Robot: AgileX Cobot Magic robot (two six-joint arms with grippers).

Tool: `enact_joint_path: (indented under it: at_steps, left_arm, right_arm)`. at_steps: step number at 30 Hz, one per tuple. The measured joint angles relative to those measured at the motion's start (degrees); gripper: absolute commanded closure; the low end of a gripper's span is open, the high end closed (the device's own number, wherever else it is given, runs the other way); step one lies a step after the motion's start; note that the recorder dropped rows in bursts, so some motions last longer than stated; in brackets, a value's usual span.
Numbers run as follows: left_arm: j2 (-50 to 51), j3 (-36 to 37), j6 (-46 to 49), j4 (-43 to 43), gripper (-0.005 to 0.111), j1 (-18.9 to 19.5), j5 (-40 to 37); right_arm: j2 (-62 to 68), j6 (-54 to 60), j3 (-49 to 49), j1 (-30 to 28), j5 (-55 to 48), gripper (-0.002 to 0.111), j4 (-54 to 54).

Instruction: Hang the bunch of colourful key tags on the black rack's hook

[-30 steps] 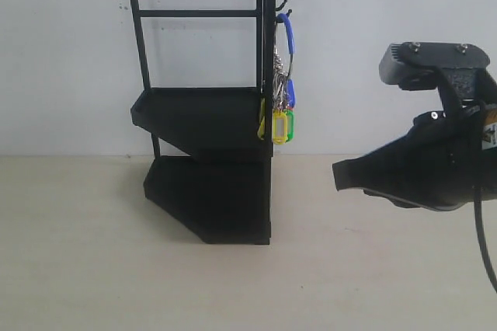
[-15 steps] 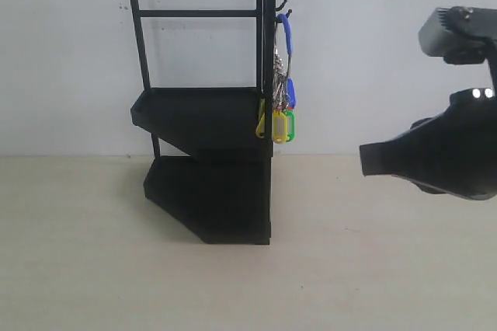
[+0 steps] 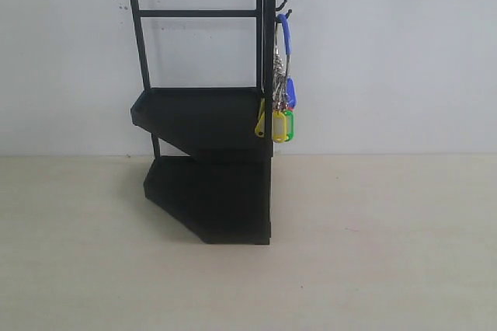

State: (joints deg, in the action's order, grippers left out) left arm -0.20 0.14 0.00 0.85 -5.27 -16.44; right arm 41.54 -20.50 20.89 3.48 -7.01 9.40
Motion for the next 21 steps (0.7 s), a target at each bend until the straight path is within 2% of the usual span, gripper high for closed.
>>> enact_joint_path:
  at_steps: [9,11,21]
  left_arm:
    - [0.0,0.0,0.0,0.0,0.102,0.0,0.0]
    - [0.0,0.0,0.0,0.0,0.102,0.0,0.0]
    - [0.0,0.0,0.0,0.0,0.102,0.0,0.0]
  right_arm:
    - [-20.1,0.0,-15.0,-13.5,1.3,0.108,0.2]
    - [-23.1,-0.3,-17.0,-15.0,1.3,0.108,0.2]
    - [-33.3,-0.7,-20.6,-15.5,-0.4,0.108,0.2]
